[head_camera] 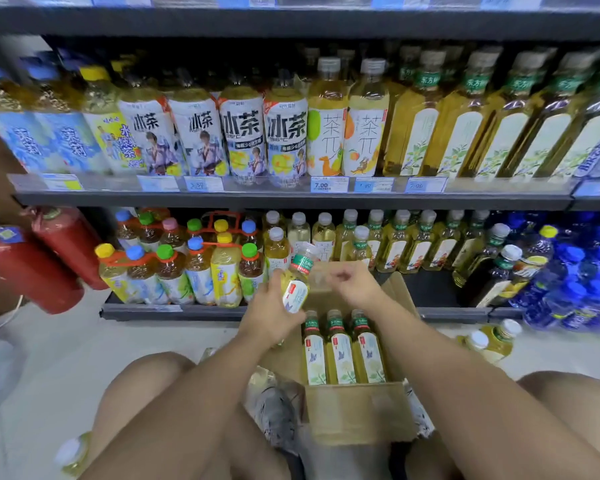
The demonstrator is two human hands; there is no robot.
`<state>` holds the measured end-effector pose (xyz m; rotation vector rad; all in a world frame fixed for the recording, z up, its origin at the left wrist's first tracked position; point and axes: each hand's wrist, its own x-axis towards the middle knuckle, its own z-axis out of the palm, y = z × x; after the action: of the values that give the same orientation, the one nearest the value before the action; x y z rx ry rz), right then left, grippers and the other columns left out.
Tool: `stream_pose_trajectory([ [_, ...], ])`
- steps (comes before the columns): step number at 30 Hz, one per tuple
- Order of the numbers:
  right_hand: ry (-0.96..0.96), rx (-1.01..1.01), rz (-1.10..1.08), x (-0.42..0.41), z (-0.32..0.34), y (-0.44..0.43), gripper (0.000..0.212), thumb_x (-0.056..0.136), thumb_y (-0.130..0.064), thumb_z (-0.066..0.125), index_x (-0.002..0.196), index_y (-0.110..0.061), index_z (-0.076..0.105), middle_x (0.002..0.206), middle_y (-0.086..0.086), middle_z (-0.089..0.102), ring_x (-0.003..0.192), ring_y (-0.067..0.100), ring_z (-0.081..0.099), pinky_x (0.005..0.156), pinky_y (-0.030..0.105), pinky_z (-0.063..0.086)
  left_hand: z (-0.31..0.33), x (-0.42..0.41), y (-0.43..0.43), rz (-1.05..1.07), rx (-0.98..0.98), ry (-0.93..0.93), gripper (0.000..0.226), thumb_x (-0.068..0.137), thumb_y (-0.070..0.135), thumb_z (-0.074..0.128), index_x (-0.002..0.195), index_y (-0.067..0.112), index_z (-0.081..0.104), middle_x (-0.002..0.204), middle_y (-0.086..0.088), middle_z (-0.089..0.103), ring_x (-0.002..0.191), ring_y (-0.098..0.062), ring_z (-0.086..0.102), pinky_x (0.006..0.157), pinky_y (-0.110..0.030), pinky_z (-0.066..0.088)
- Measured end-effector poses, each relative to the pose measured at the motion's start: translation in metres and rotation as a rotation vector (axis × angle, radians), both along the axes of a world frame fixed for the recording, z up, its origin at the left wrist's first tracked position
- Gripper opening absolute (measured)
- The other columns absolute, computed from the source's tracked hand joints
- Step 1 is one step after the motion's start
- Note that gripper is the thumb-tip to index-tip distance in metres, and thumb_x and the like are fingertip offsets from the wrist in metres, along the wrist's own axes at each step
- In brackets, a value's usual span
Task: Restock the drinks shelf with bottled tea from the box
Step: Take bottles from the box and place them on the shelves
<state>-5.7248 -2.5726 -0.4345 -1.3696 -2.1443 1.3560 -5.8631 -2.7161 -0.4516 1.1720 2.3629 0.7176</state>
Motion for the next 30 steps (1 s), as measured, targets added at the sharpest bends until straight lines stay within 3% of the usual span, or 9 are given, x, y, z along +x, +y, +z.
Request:
stream_pose_trajectory([
  [2,-0.133,0.066,0.038,-0.003,-0.022,-0.006,0.013,0.095,-0.017,0.058,0.097,-0.012,0.07,0.095,0.001,0.065,0.093,0.019,0.059,0.085,0.031,0.047,-0.01,-0.007,-0.004,0.035,-0.047,0.011,0.103,0.067,0.049,0.074,0.148,0.036,0.013,0.122,-0.009,0.054,0.101,-0.03,0.061,0.083,-0.046,0.056],
  [7,-0.393,0.057,0.103,-0.025,-0.072,-0.027,0.026,0.094,-0.031,0.058,0.105,-0.011,0.069,0.106,0.011,0.069,0.095,0.029,0.061,0.073,0.027,0.043,-0.037,-0.01,-0.01,0.046,-0.079,-0.056,0.095,0.063,0.053,0.07,0.142,0.034,0.021,0.122,-0.007,0.053,0.108,-0.029,0.057,0.086,-0.046,0.055],
  [10,-0.512,0.063,0.155,-0.042,-0.091,-0.034,0.032,0.094,-0.027,0.058,0.112,-0.002,0.065,0.117,0.017,0.065,0.111,0.034,0.06,0.086,0.034,0.048,-0.049,-0.015,-0.011,0.033,-0.08,-0.082,0.097,0.056,0.062,0.063,0.14,0.035,0.022,0.119,-0.006,0.052,0.111,-0.029,0.055,0.088,-0.047,0.054],
  [15,-0.627,0.08,0.169,-0.063,-0.108,-0.033,0.028,0.097,-0.012,0.048,0.12,-0.001,0.061,0.128,0.017,0.061,0.12,0.03,0.058,0.097,0.034,0.046,-0.062,-0.027,-0.014,0.018,-0.094,-0.149,0.098,0.054,0.061,0.066,0.139,0.037,0.024,0.117,-0.002,0.055,0.103,-0.025,0.058,0.085,-0.045,0.055],
  [20,-0.611,0.023,0.12,-0.078,-0.118,-0.025,0.03,0.099,-0.008,0.044,0.122,-0.006,0.063,0.13,0.016,0.061,0.121,0.03,0.058,0.098,0.035,0.046,-0.07,-0.039,-0.013,0.024,-0.104,-0.182,0.099,0.057,0.057,0.069,0.142,0.035,0.024,0.117,-0.002,0.056,0.103,-0.024,0.059,0.086,-0.041,0.053],
  [23,-0.549,-0.089,-0.022,-0.081,-0.12,-0.019,0.027,0.097,-0.013,0.052,0.116,0.001,0.064,0.126,0.019,0.062,0.118,0.032,0.059,0.094,0.034,0.048,-0.071,-0.043,-0.011,0.037,-0.085,-0.194,0.091,0.061,0.049,0.073,0.139,0.034,0.027,0.114,-0.001,0.058,0.1,-0.023,0.059,0.084,-0.04,0.054],
  [26,-0.453,-0.191,-0.134,-0.076,-0.114,-0.017,0.028,0.091,-0.02,0.063,0.109,0.001,0.065,0.114,0.017,0.066,0.105,0.032,0.062,0.081,0.03,0.047,-0.066,-0.042,-0.012,0.04,-0.067,-0.207,0.093,0.059,0.05,0.071,0.139,0.032,0.027,0.112,-0.001,0.057,0.1,-0.023,0.059,0.083,-0.042,0.054],
  [30,-0.343,-0.213,-0.126,-0.064,-0.083,-0.018,0.021,0.084,-0.02,0.072,0.095,-0.003,0.065,0.093,0.012,0.067,0.078,0.024,0.06,0.069,0.029,0.049,-0.043,-0.032,-0.015,0.052,-0.005,-0.231,0.082,0.067,0.034,0.077,0.136,0.027,0.032,0.112,-0.002,0.056,0.098,-0.022,0.058,0.081,-0.036,0.052],
])
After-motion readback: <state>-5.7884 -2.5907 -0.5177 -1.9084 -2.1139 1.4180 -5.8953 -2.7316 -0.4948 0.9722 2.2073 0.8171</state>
